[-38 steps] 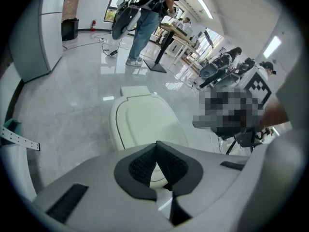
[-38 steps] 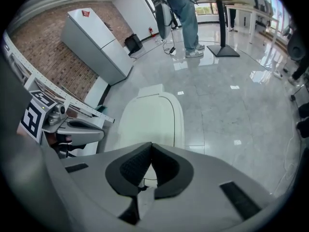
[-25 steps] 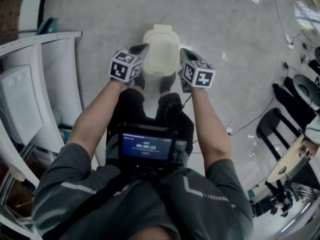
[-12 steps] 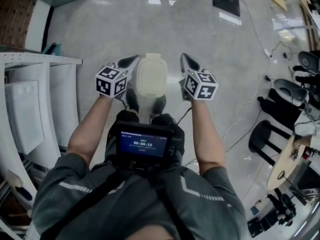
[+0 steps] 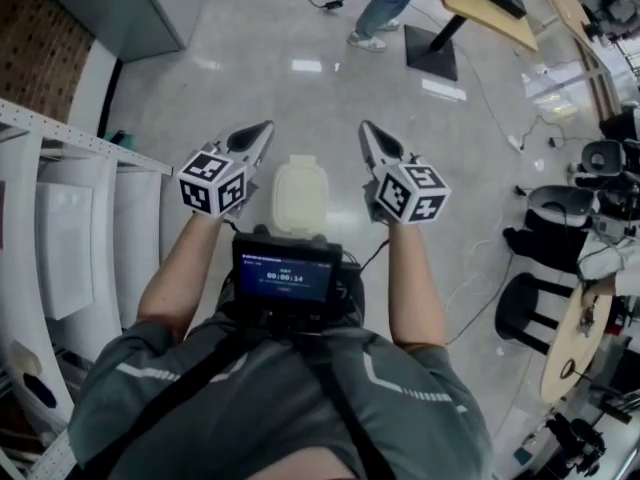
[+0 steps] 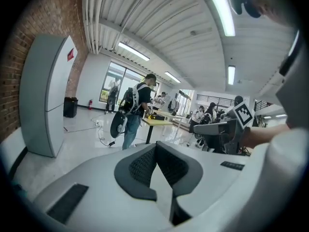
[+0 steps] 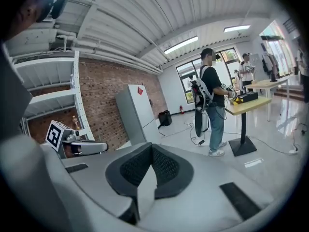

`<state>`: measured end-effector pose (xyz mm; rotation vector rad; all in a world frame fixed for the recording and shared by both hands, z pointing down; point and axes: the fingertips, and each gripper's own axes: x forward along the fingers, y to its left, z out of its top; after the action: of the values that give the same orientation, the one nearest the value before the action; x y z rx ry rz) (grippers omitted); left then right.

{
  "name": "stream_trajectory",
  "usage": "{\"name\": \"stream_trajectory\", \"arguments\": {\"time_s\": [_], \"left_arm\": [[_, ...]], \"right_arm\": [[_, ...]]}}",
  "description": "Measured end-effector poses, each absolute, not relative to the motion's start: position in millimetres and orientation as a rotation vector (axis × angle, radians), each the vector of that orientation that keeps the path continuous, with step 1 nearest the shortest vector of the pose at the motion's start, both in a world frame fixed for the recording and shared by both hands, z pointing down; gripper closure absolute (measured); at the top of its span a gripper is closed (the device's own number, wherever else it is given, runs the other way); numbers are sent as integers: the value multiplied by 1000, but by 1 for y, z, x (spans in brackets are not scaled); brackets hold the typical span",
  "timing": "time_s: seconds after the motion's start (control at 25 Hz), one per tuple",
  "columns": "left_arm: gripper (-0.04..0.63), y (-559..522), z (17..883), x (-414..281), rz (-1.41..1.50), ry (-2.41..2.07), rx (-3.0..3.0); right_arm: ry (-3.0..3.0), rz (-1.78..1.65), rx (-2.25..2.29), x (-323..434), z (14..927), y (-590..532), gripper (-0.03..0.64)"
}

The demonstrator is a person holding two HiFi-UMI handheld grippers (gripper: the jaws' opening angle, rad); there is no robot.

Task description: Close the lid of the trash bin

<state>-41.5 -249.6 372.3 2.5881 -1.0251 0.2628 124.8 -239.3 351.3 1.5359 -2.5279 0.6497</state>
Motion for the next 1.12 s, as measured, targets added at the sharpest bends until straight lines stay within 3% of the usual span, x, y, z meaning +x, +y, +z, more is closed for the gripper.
{"name": "stream_trajectory", "arguments": {"time_s": [0.56,1.12], "left_arm": [[594,-239,279,-54,113,-1122,2720],[594,-238,268,-39,110,-1158,2762]], "right_arm": [[-2623,416,1572,123,270,-225,609],[-2627,344,1576,137,266,-221,609]]}}
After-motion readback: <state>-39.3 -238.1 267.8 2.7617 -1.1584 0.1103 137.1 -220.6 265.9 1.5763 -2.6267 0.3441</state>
